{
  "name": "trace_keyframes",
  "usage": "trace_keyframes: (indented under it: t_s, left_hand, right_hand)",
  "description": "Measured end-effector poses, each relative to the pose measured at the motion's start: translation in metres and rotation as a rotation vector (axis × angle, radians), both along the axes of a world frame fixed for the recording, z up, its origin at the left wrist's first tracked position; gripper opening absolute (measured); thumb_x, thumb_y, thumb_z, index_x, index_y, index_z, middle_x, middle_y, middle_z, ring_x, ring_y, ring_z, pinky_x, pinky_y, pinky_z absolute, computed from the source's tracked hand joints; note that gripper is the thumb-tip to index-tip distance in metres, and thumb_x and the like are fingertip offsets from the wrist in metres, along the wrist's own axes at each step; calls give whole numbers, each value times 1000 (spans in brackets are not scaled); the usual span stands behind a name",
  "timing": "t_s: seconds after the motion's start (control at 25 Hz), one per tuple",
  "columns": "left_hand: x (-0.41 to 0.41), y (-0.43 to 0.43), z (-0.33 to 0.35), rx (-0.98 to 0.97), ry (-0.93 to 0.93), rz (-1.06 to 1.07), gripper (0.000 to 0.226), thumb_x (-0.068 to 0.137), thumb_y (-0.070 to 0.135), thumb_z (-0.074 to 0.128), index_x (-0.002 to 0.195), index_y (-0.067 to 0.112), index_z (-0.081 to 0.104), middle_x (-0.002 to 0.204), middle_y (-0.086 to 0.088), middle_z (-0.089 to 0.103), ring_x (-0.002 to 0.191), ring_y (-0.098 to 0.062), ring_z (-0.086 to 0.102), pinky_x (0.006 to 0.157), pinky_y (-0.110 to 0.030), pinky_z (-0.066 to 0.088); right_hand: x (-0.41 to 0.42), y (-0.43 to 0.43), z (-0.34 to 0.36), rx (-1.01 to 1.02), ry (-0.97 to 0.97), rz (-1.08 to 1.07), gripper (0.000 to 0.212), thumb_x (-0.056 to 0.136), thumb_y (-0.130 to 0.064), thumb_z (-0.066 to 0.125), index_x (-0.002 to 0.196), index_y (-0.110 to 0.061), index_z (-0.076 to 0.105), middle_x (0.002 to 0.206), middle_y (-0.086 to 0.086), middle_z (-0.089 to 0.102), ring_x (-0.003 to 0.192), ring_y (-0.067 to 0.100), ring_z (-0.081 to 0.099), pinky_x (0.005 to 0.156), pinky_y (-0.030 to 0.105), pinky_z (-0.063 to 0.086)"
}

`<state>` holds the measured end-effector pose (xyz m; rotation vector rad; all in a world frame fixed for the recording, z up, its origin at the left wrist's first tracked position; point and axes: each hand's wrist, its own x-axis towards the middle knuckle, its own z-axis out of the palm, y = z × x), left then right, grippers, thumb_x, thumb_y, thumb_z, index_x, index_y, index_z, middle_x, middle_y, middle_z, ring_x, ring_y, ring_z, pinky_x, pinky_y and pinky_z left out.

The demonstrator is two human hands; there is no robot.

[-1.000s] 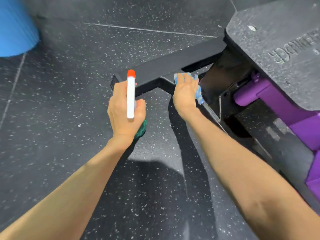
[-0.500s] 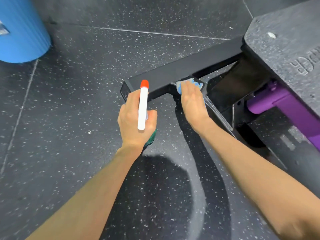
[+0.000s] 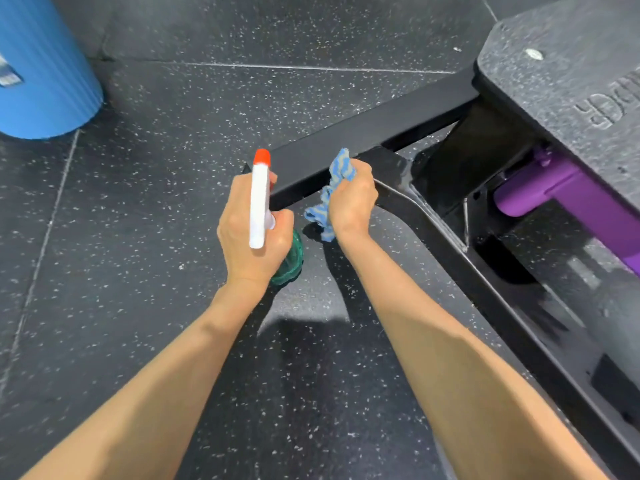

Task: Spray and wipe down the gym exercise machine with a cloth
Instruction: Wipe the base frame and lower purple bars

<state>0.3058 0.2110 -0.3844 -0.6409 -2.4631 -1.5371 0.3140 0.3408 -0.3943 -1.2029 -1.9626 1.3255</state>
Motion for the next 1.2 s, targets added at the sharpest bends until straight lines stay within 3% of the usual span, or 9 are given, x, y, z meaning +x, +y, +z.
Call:
trace_keyframes:
  t_s: [0.16,0.32,0.48,0.64,0.72,0.88,1.0,1.12,1.2]
  left_hand:
    - [0,5,1,-2,-12,16,47,66,21,45,106,6,63,90,-8,65,70,-35,55,68,-44,49]
    - [1,5,-3,27,23,-7,52,64,24,40,106,2,63,92,-9,66,72,-38,58,69,-50,50]
    - [1,3,-4,4,15,12,44,66,15,46,106,4,63,83,-8,62,62,-37,49,66,-47,49]
    - [2,4,-3,5,9,19,43,66,8,50,107,5,63,83,-1,63,61,-34,49,68,-45,49]
    - [2,4,-2,2,19,15,44,68,7,51,110,6,64,89,10,59,63,-32,51,69,-43,50]
    - [3,5,1,-3,-11,7,43,69,8,52,110,7,63,84,6,60,64,-34,52,69,-44,51]
    - [5,5,0,6,-22,31,41,69,8,53,109,9,64,79,-5,63,62,-30,50,68,-39,48]
    - [5,6,0,6,-38,55,41,69,10,52,108,10,64,76,-6,62,63,-29,50,68,-34,44]
    - [6,6,1,15,-50,52,41,69,9,52,108,11,63,77,-4,61,63,-27,49,70,-34,43]
  right_hand:
    - [-23,-15,-11,-339,-110,-127,21,93,-7,44,112,-6,53,110,15,59,93,25,52,76,29,38]
    - [-7,-21,-17,-206,-242,241,13,84,-5,54,78,-12,63,76,8,58,75,21,47,73,31,45]
    - [-15,7,2,-140,-163,-5,43,86,2,46,49,-18,36,53,-4,36,69,21,34,63,26,31]
    - [1,30,20,218,-184,177,31,81,2,41,79,-19,64,77,6,56,67,26,49,63,29,39]
    - [8,52,20,444,-260,254,27,76,-4,36,78,-29,46,81,10,42,63,28,37,58,31,34]
    - [38,79,-20,1002,-631,447,65,79,8,42,140,-7,29,137,21,38,127,37,39,106,42,33]
    - [113,97,-42,1447,-919,822,66,86,0,31,149,0,10,155,22,18,143,39,17,115,46,16]
    - [114,92,-23,1527,-1118,863,51,92,-11,42,143,-8,37,154,7,29,143,30,25,116,43,14]
    - [70,73,-14,1507,-1075,864,55,97,-13,42,149,-8,23,160,6,7,147,27,4,118,41,3]
